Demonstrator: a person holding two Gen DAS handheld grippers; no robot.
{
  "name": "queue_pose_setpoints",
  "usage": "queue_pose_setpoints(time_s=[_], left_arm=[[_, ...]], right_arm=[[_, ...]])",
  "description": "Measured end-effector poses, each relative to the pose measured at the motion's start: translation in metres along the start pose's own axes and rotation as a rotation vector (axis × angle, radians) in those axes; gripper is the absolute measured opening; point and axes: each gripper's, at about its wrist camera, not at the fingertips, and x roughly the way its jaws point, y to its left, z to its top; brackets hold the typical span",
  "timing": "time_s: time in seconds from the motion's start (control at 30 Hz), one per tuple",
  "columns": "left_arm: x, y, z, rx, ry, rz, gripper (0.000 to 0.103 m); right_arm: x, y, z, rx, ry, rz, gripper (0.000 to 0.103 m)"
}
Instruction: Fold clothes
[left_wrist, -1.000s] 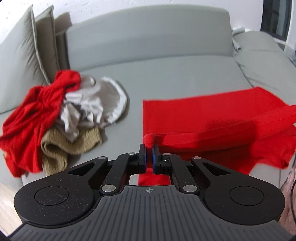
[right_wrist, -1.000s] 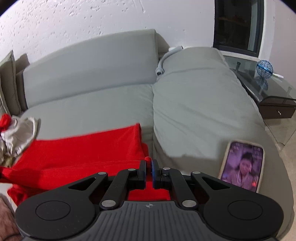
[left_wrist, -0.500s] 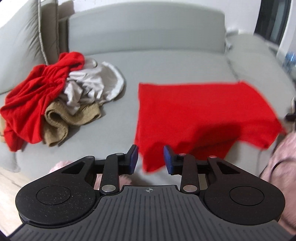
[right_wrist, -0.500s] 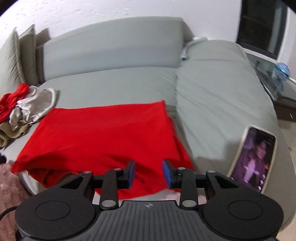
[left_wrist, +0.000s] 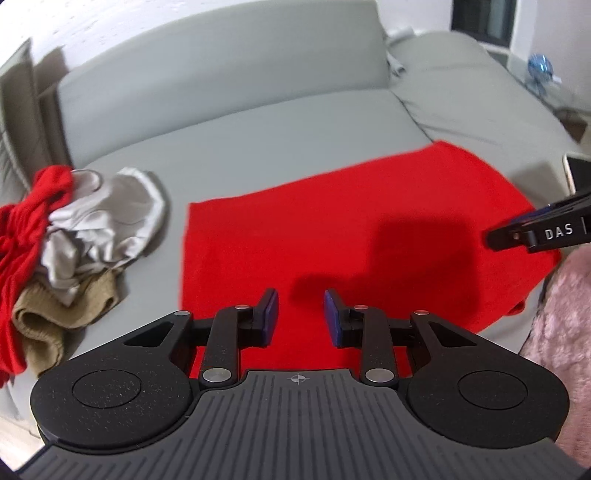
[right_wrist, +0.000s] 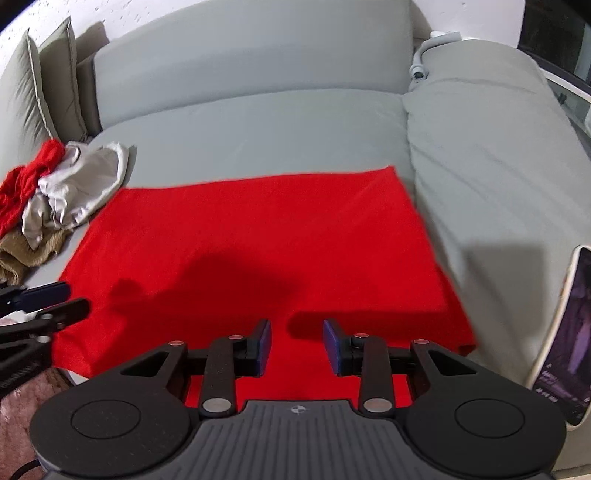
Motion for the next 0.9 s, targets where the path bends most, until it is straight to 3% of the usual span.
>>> queue_pose_setpoints(time_s=[0.07,0.13,0.3,0.57,0.73,0.9], left_arm=[[0.019,-0.008,-0.009,0.052,0.149,-0.007,0.034],[0.018,-0.007,-0.015,0.044,0.182,-0.003,0.034],[-0.012,0.012,-0.022,-0.033,0.134,-0.035,0.034],[-0.031,0.06,-0.015,-0.22,0.016,0.022,0.037],[-0.027,0.062,-0.015,-0.227,0.026,0.003,0.041],[-0.014,0.046,-0.014,-0.191,0.057,-0.002,0.049]], right_arm=[[0.01,0.003,-0.01,-0.006,0.06,-0.006,0.036],[0.007,0.006,-0.02,-0.038,0.096,-0.015,0.037],[-0.017,0.005,-0.037,-0.063,0.101,-0.012,0.039],[-0.039,-0.02,-0.04,0.043,-0.006,0.02,0.041],[-0.045,-0.044,-0.04,0.16,-0.067,0.028,0.04],[-0.036,-0.056,-0.043,0.237,-0.039,0.082,0.041]])
